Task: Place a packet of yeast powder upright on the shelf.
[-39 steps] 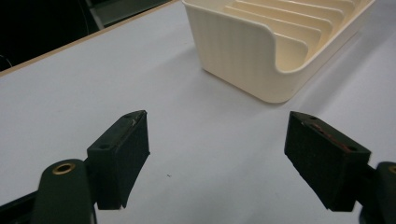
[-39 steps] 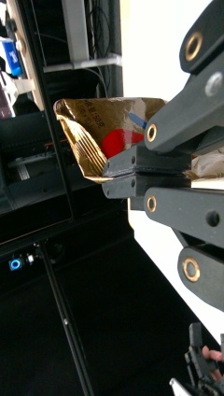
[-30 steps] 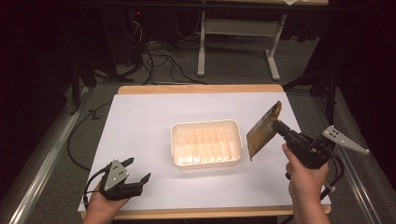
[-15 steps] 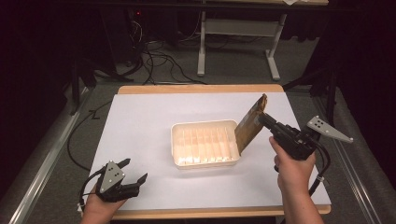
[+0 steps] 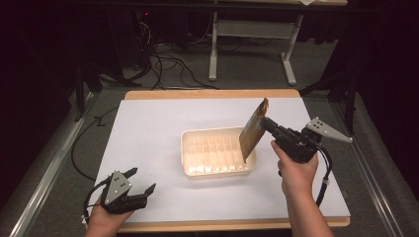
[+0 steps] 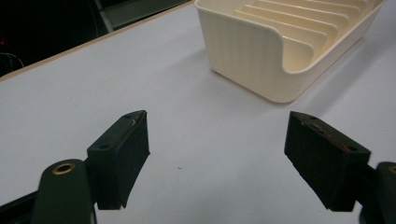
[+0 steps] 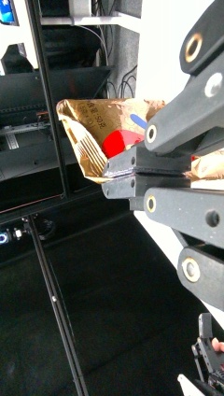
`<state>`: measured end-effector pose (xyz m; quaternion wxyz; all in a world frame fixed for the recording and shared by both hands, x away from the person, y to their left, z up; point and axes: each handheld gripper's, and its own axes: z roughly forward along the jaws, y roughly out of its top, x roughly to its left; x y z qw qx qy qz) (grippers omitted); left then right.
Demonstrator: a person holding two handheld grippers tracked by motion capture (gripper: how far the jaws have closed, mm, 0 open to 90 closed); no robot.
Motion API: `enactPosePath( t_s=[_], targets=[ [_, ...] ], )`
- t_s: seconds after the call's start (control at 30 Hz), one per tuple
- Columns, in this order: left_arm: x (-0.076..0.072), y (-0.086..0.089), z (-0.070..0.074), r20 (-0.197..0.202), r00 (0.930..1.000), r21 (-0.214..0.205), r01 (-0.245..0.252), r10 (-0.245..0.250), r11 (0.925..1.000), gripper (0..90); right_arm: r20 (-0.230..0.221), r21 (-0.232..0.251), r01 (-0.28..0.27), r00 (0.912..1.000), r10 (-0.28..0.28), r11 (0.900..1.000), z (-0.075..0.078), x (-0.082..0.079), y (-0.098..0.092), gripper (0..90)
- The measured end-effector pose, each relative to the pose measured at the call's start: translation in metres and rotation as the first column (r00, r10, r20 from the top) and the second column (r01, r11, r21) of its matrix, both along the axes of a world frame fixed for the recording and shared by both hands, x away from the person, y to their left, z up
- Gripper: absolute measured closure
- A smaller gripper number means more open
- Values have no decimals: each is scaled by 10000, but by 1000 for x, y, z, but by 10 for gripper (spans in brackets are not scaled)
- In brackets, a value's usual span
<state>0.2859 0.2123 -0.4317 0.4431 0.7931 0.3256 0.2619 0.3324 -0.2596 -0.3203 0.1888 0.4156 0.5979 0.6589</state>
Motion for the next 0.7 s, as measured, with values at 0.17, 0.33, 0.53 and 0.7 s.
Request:
enactPosePath(
  t_s=[0.17, 0.33, 0.53, 0.7],
  targets=[
    [0, 0, 0, 9, 10000, 12, 20, -20, 10000, 223, -74, -160, -48, 10000, 47, 9999, -4, 6, 6, 900],
    [0, 0, 0, 15, 10000, -17, 21, -21, 10000, 223, -263, -210, -23, 9997, 18, 9998, -9, 12, 11, 900],
    [0, 0, 0, 17, 10000, -21, 25, -25, 10000, 223, -445, -356, 31, 9990, -47, 9994, -15, 18, 13, 900],
    [0, 0, 0, 13, 10000, -41, 25, -25, 10000, 223, -572, -439, 84, 9983, -109, 9990, -19, 22, 15, 900]
  ],
)
